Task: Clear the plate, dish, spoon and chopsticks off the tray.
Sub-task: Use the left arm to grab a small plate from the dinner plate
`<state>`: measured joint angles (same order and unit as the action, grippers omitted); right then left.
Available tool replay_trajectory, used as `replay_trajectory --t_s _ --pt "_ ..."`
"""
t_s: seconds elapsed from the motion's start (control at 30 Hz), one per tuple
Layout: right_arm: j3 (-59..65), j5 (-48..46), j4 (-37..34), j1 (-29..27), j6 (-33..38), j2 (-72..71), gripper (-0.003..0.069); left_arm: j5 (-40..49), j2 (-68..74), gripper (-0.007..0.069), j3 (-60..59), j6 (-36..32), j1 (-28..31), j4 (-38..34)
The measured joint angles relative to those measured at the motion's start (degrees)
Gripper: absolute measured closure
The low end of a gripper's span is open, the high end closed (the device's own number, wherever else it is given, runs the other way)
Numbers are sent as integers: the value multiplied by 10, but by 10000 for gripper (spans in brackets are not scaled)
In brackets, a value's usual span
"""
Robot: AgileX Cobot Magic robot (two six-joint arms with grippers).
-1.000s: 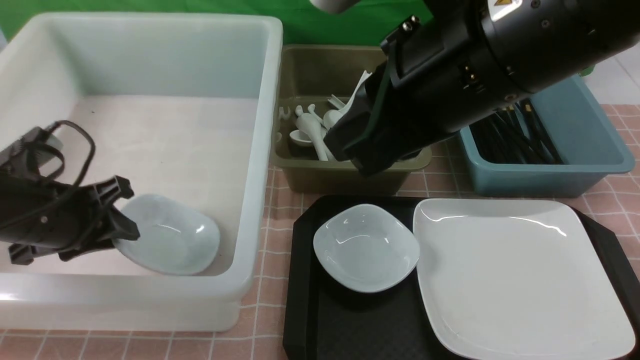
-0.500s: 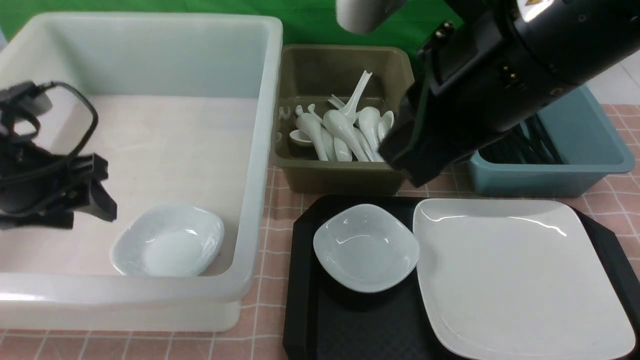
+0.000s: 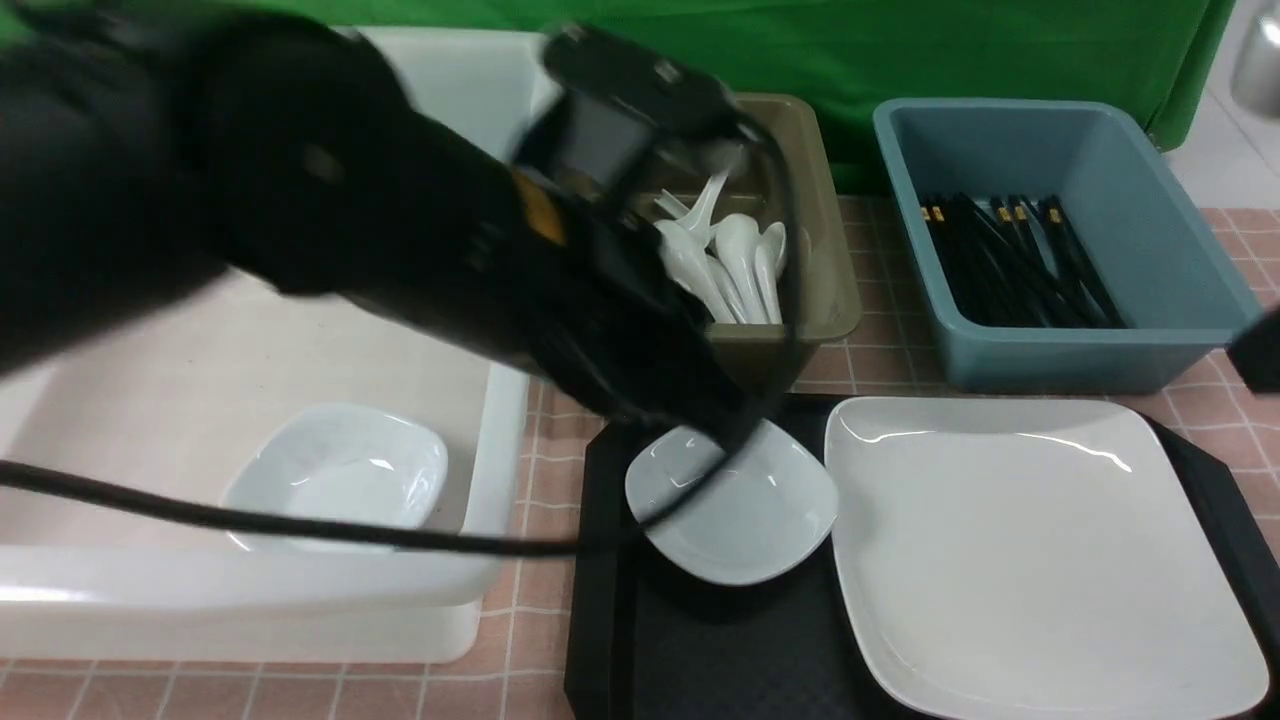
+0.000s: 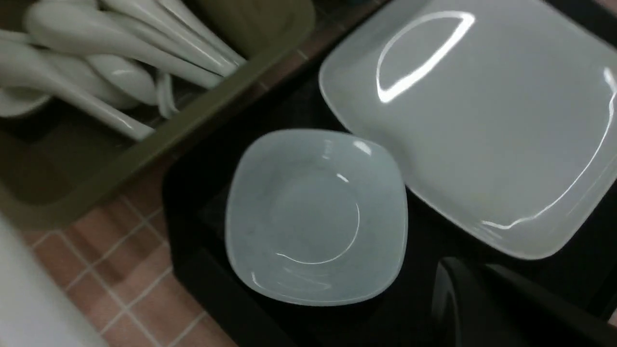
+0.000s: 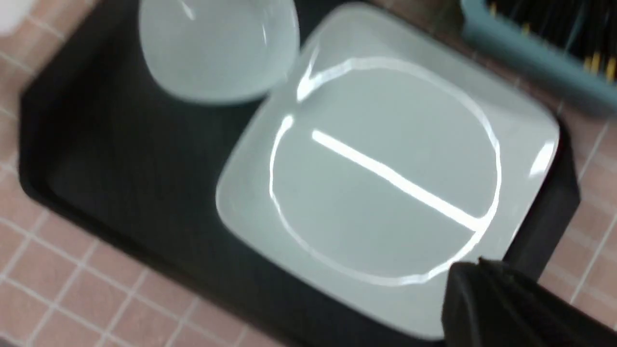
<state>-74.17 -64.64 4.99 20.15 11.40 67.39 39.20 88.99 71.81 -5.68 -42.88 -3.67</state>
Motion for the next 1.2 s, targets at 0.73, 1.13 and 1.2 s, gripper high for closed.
replay_trajectory --t_s 0.73,1.13,1.2 --pt "91 48 -39 -5 -32 -99 629 -116 233 88 0 17 -54 187" --pt "91 57 -139 -5 22 -99 629 -114 223 568 12 22 -54 196" --pt "91 60 -160 -5 41 -99 629 -74 200 592 28 33 -54 185"
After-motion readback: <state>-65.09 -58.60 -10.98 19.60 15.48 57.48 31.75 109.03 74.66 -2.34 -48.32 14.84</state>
